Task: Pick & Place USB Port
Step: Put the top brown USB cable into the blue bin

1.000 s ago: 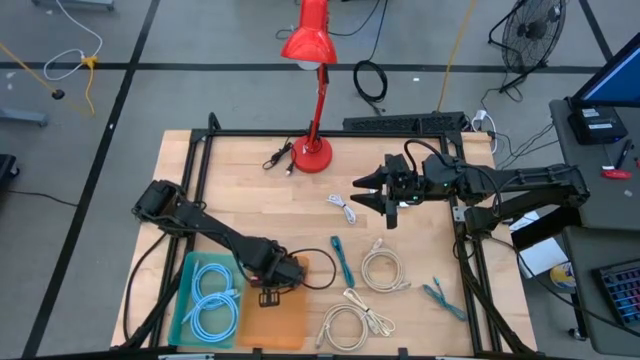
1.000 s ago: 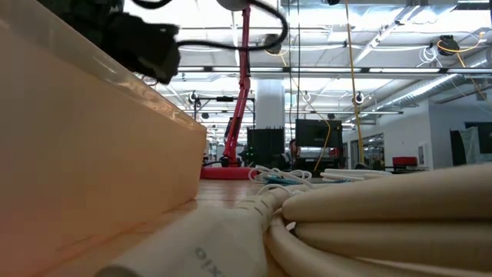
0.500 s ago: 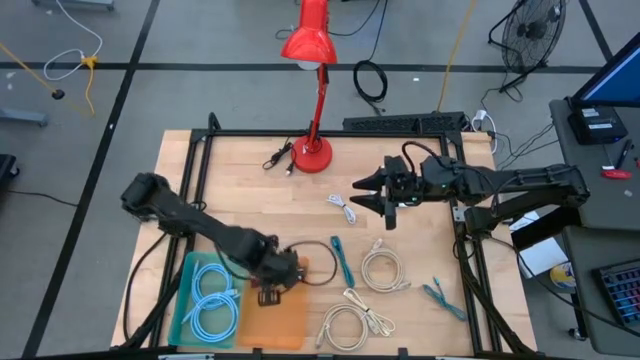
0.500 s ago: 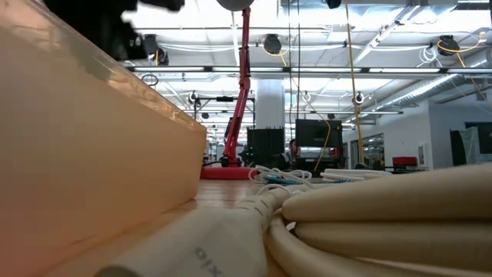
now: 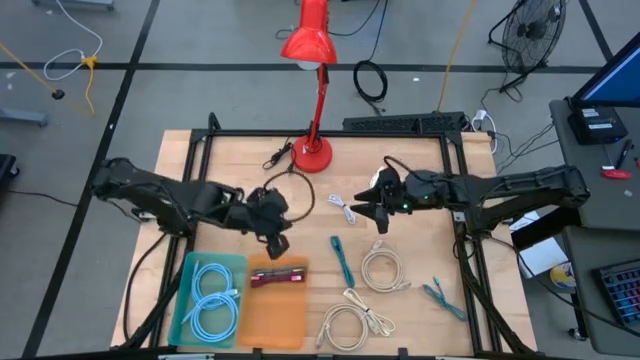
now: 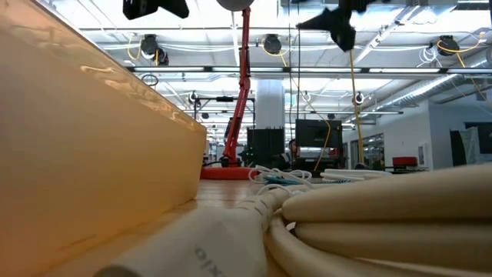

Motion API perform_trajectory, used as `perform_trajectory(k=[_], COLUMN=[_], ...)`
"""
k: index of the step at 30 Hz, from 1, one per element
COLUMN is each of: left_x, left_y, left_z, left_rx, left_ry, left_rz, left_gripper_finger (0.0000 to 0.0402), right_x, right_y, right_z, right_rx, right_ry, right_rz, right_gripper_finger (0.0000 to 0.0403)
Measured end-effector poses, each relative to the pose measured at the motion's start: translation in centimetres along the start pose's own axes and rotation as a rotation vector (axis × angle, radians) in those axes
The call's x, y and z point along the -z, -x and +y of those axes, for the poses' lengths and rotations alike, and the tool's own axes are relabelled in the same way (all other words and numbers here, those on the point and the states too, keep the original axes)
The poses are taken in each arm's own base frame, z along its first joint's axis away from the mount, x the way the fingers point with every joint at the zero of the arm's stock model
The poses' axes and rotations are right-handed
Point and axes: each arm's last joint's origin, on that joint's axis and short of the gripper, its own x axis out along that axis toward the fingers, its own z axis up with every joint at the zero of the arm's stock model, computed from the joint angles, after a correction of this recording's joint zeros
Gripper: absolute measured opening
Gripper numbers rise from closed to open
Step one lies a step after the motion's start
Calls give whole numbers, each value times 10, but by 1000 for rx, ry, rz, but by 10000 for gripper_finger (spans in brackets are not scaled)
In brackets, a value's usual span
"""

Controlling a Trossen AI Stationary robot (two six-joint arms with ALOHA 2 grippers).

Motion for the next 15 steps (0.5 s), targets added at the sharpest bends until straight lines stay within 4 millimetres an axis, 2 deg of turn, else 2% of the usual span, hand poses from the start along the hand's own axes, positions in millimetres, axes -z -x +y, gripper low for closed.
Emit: perform_trajectory(k=[7,15], left_x=[1,9], left_y=[1,-3], left_z=[13,24], left_rx=[-45,-79], left_ry=[-45,-151], left_rz=[80,195], left_gripper_finger=[26,60], right_x=[15,13], right_y=[-3,11], right_z=[-31,-75], right_rx=[210,539], right_ry=[-30,-98], right_rz=[85,246], right_gripper_finger=[183,183])
